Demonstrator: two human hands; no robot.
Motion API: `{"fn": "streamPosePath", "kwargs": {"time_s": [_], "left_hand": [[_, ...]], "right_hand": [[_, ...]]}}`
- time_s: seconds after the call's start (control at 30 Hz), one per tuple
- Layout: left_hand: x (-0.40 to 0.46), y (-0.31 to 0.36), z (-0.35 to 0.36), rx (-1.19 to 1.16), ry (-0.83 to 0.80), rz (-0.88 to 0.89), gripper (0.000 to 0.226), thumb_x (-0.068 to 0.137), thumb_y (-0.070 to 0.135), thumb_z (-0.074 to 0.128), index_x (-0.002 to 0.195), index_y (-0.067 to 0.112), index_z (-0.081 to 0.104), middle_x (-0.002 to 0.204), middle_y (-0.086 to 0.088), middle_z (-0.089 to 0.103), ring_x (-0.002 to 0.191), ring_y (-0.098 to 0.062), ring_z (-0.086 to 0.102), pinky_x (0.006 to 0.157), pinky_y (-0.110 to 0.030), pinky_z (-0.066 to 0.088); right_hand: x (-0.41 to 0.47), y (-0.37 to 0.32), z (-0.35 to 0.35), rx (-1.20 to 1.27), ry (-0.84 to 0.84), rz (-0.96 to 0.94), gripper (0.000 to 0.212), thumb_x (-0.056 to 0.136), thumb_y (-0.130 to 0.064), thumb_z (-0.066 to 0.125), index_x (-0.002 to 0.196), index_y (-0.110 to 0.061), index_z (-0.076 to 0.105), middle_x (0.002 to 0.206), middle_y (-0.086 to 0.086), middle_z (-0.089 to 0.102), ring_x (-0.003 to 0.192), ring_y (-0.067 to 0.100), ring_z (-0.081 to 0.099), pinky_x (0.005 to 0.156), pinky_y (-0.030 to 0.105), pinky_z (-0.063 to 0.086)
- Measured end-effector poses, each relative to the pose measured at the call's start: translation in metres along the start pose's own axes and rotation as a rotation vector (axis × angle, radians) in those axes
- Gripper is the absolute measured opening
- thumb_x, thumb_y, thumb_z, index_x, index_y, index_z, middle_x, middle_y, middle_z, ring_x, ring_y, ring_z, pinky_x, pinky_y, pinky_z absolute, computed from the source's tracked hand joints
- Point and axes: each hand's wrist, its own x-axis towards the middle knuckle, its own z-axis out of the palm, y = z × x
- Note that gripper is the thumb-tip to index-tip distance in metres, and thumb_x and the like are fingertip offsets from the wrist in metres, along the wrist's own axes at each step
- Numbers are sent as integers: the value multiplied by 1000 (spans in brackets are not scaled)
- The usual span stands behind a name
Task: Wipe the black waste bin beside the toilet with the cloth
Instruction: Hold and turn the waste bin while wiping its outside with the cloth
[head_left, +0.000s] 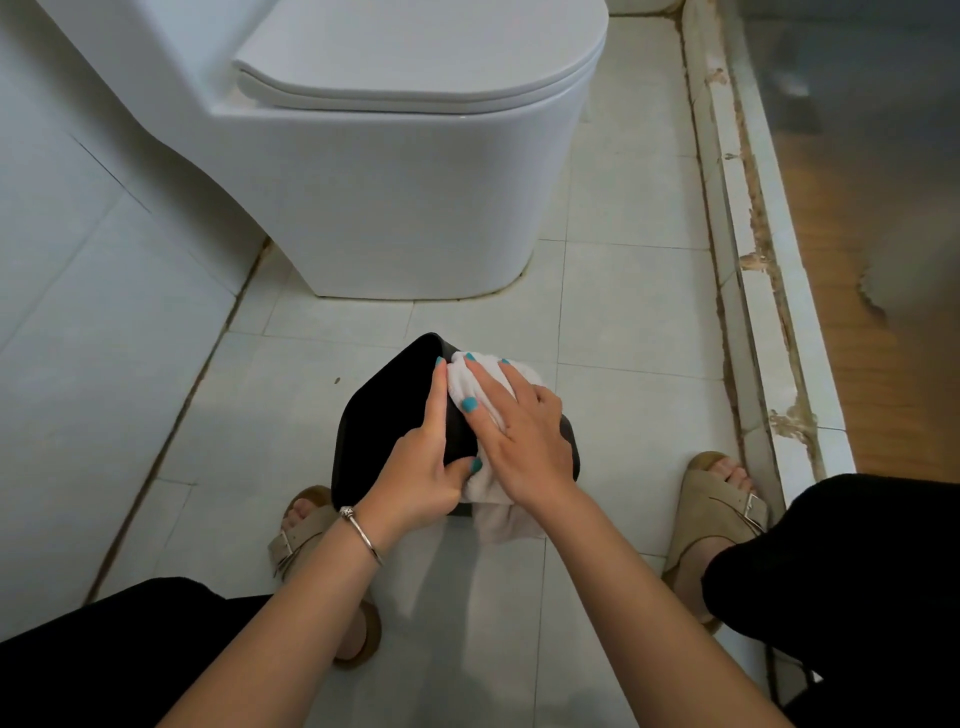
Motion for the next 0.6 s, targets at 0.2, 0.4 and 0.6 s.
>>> {"fn": "streamPosePath", "kwargs": {"time_s": [0.2,0.4,0.6], "left_hand": [[5,-9,-1,-64,76,-70,108,84,8,66,145,41,-17,107,4,58,80,-1,59,71,-13,50],[9,-16,-5,-68,133,-108,108,84,13,70,146,44,-12,123,21,29,98,10,38,87,-7,34],[10,-16,-12,-101,118,-99,104,84,12,70,147,45,-7,139,18,28,119,1,30,100,-25,33]], "right_hand": [[10,9,5,-117,19,-63,41,97,-57,24,131,-75,8,155,-22,20,135,17,25,85,42,40],[22,50,7,-190,10,99,42,101,-49,28,137,-65,12,155,-19,21,130,20,32,77,32,39],[25,81,-2,-161,-29,272,39,101,-49,25,134,-69,20,153,-18,26,122,24,37,80,35,34]]}}
